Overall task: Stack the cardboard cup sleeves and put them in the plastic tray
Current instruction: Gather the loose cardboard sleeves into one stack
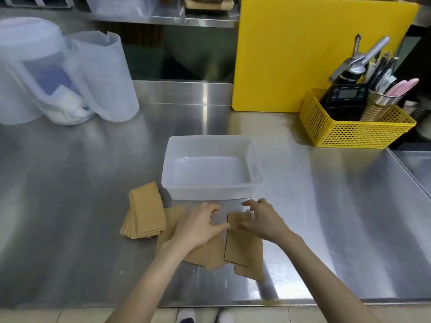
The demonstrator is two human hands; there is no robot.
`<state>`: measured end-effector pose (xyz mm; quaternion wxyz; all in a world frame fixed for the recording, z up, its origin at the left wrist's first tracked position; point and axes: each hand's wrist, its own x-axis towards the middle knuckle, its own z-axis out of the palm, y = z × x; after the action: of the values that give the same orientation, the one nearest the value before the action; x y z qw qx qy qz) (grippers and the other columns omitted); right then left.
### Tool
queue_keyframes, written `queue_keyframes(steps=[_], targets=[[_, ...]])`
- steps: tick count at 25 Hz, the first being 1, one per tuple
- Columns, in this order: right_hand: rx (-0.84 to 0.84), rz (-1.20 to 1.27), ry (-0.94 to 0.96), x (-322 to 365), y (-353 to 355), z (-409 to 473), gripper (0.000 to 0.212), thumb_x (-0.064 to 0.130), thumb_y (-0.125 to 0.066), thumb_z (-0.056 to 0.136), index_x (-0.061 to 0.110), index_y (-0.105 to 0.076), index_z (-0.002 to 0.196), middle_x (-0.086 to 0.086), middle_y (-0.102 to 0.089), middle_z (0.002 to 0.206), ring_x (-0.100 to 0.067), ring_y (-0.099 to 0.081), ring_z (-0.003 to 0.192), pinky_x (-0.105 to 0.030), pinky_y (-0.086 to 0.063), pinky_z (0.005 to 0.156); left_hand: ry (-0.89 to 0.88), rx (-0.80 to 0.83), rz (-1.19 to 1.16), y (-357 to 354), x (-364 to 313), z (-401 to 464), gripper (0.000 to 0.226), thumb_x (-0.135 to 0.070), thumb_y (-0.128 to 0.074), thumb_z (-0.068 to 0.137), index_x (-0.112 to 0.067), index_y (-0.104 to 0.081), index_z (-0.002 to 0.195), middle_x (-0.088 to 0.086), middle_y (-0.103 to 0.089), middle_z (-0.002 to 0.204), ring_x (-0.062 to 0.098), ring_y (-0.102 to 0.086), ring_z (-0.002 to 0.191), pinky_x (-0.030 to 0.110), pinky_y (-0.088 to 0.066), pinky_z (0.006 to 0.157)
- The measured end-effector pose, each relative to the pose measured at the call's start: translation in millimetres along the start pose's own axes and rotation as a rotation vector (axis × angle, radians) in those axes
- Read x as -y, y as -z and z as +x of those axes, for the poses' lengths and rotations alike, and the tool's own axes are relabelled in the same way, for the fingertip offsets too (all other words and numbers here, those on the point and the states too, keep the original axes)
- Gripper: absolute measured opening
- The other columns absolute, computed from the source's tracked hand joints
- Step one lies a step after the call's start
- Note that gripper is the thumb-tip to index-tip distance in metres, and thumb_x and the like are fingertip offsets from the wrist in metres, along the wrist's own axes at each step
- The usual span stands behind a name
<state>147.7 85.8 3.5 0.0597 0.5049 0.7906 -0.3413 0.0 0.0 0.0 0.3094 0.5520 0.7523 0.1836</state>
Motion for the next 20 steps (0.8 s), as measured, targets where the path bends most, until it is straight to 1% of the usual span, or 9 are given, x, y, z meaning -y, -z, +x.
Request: queue_keyframes(steps=[2, 4, 8, 12, 14, 16, 17, 18, 20], targets=[[0.02, -0.041, -0.016, -2, -3, 5, 0.067, 0.032, -0.066, 0.077, 0.019, -0.037, 0.135, -0.013, -0.037, 0.133, -0.027, -0.036, 0.126, -0.035, -0.04, 0.097, 0.045, 0.032, 0.013, -7, 0, 2, 0.058, -0.046, -0.059, 0.078, -0.019, -0.046, 0.127, 0.0, -0.055, 0.122, 0.016, -0.053, 0.104, 0.028, -0.043, 0.086], [0.055, -0.099, -0.034, -2, -8, 7, 0.069, 0.033, -0.067, 0.076, 0.017, -0.036, 0.135, -0.014, -0.035, 0.132, -0.029, -0.034, 0.126, -0.035, -0.038, 0.099, 0.081, 0.068, 0.024, -17, 1, 2, 0.062, -0.047, -0.06, 0.076, -0.018, -0.045, 0.128, 0.0, -0.055, 0.122, 0.017, -0.053, 0.106, 0.03, -0.044, 0.088], [0.047, -0.164, -0.061, -8, -17, 11, 0.066, 0.036, -0.069, 0.073, 0.015, -0.039, 0.128, -0.015, -0.034, 0.126, -0.032, -0.034, 0.119, -0.036, -0.038, 0.097, 0.123, 0.103, 0.033, -31, 5, 8, 0.062, -0.048, -0.062, 0.074, -0.017, -0.047, 0.126, 0.001, -0.055, 0.124, 0.019, -0.054, 0.107, 0.037, -0.046, 0.094], [0.002, -0.107, -0.085, -12, -22, 12, 0.065, 0.031, -0.071, 0.07, 0.012, -0.039, 0.123, -0.015, -0.036, 0.124, -0.033, -0.036, 0.117, -0.036, -0.038, 0.094, 0.128, 0.1, 0.071, -36, 3, 9, 0.06, -0.048, -0.06, 0.076, -0.019, -0.047, 0.127, -0.001, -0.053, 0.124, 0.02, -0.053, 0.108, 0.036, -0.045, 0.092], [-0.01, -0.061, -0.064, -10, -22, 11, 0.058, 0.023, -0.07, 0.071, 0.011, -0.038, 0.118, -0.014, -0.042, 0.116, -0.032, -0.041, 0.109, -0.034, -0.039, 0.085, 0.129, 0.089, 0.089, -36, 2, 10, 0.057, -0.047, -0.06, 0.076, -0.019, -0.048, 0.125, -0.001, -0.054, 0.123, 0.02, -0.054, 0.108, 0.036, -0.045, 0.09], [-0.018, 0.08, -0.005, -8, -21, 8, 0.044, 0.01, -0.064, 0.073, 0.012, -0.037, 0.109, -0.011, -0.048, 0.099, -0.027, -0.047, 0.09, -0.025, -0.039, 0.066, 0.135, 0.09, 0.074, -37, 2, 11, 0.051, -0.045, -0.061, 0.077, -0.019, -0.052, 0.119, 0.0, -0.057, 0.116, 0.021, -0.055, 0.104, 0.035, -0.045, 0.086], [-0.028, 0.158, 0.021, -7, -19, 6, 0.04, 0.005, -0.06, 0.074, 0.013, -0.036, 0.105, -0.009, -0.049, 0.09, -0.025, -0.047, 0.08, -0.019, -0.037, 0.056, 0.137, 0.084, 0.033, -38, 1, 10, 0.046, -0.042, -0.061, 0.077, -0.017, -0.055, 0.115, 0.0, -0.058, 0.11, 0.021, -0.057, 0.099, 0.034, -0.045, 0.084], [-0.047, 0.216, 0.048, -6, -16, 5, 0.038, 0.002, -0.057, 0.075, 0.013, -0.037, 0.105, -0.006, -0.049, 0.082, -0.023, -0.047, 0.072, -0.014, -0.035, 0.049, 0.145, 0.07, -0.042, -38, 1, 9, 0.041, -0.039, -0.062, 0.077, -0.015, -0.056, 0.111, 0.0, -0.059, 0.101, 0.021, -0.058, 0.092, 0.033, -0.045, 0.08], [-0.092, 0.285, 0.099, -4, -12, 3, 0.041, 0.0, -0.056, 0.077, 0.011, -0.04, 0.114, 0.002, -0.047, 0.071, -0.015, -0.046, 0.061, -0.01, -0.037, 0.048, 0.16, 0.016, -0.215, -38, 1, 7, 0.033, -0.031, -0.063, 0.079, -0.01, -0.057, 0.105, -0.002, -0.056, 0.086, 0.017, -0.055, 0.079, 0.026, -0.044, 0.071]])
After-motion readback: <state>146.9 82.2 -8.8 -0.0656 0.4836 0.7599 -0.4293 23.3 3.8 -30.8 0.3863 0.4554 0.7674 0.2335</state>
